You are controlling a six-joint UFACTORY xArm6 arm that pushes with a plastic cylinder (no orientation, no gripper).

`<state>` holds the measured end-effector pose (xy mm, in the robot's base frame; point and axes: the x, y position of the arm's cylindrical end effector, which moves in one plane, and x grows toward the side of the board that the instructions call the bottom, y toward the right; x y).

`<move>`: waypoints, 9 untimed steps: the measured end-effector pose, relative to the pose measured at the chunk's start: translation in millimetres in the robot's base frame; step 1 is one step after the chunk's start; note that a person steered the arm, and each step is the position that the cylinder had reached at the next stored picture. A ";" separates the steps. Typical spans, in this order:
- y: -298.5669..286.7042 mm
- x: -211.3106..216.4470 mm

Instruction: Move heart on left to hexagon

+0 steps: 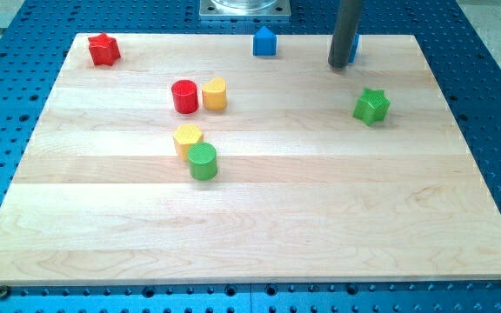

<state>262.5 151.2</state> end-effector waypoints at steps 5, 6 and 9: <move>-125.0 68.0; -197.4 86.9; -289.8 168.8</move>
<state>431.4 -138.6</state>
